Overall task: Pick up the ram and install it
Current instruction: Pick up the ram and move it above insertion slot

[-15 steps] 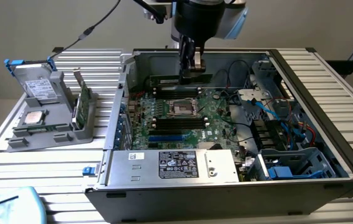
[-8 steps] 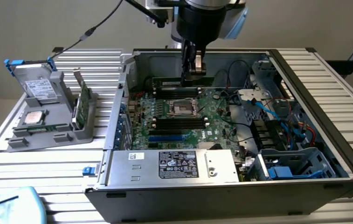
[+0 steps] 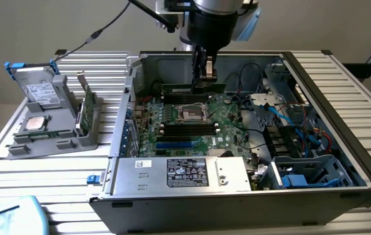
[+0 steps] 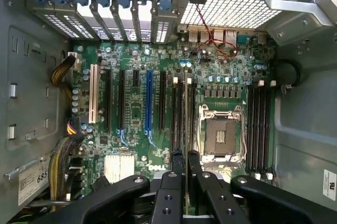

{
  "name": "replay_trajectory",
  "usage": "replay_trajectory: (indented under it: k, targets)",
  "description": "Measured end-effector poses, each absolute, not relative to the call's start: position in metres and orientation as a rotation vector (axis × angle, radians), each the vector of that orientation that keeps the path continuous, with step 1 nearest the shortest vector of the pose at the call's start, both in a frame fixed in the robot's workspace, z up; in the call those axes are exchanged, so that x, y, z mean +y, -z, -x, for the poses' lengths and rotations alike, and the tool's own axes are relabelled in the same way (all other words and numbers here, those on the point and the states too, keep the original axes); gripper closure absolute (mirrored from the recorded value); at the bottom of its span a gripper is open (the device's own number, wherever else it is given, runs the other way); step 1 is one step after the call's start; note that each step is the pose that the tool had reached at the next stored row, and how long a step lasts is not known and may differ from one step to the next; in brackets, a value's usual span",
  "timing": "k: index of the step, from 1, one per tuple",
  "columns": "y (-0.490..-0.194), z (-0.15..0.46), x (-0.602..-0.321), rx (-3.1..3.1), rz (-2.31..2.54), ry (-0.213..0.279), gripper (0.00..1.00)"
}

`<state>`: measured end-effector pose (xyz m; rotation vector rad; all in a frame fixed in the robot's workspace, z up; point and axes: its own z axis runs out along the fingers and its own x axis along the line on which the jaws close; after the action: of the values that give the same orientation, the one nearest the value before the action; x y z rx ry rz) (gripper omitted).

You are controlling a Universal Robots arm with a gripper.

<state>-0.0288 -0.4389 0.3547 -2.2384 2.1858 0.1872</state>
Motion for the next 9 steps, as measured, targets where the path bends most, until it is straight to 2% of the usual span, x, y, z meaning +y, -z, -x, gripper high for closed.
replay_trajectory:
  k: [4, 9]
  targets:
    - [-0.352, 0.027, -0.437, 2.200, 2.244, -0.168, 0.85]
    - [-0.344, 0.026, -0.437, 2.245, 2.198, -0.166, 0.85]
